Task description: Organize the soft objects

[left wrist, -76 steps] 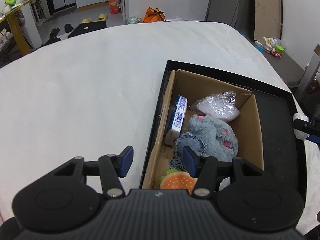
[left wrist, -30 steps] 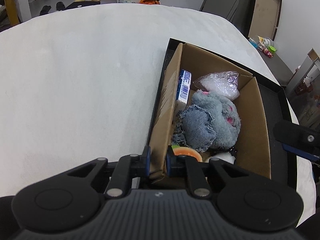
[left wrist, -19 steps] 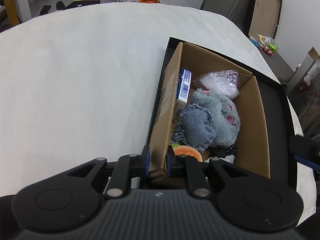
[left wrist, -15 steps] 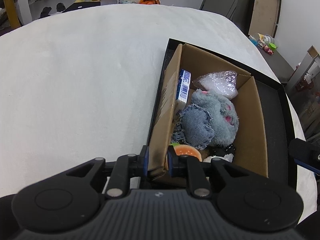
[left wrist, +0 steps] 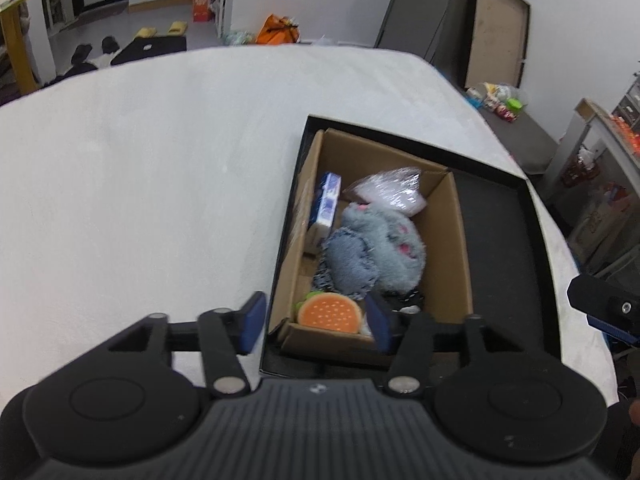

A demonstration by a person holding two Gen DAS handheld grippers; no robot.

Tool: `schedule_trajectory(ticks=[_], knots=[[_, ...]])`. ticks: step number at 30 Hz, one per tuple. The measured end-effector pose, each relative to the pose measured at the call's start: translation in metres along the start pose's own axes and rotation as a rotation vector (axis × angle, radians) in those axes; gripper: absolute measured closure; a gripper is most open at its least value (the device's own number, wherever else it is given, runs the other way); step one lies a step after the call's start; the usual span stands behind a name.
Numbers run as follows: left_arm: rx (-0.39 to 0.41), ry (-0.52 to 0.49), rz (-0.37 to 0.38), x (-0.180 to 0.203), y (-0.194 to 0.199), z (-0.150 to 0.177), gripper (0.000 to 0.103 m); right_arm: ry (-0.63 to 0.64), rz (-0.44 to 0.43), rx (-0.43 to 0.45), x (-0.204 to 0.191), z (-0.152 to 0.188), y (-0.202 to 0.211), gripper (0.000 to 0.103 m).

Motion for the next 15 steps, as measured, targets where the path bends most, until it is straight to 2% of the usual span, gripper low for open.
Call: schedule_trajectory(ticks=[3,7,15], knots=[[0.022,-0.01,0.015,0.005,0.013,0.005,0.036,-0.002,0.007,0.024,0.006,0.002,0.012,0.0],[0.053,-0.024,0.011,0.011,0.03,0.012,0.024,0.003,0.02,0.038,0.011,0.006,0.026,0.0],[0.116,-0.067,0.01,0.02,0.065,0.022,0.01,0.022,0.047,0.066,0.012,0.009,0.054,0.0]])
Point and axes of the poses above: each gripper's, at about its wrist camera, not at the fingertips, and y roughly against the way its jaws point, x to its right, z to its underside, the point moved 4 cm from there along -y, roughly the way its jaws point, and after that the axes turned 12 degrees about -x, right-handed, at the moved point
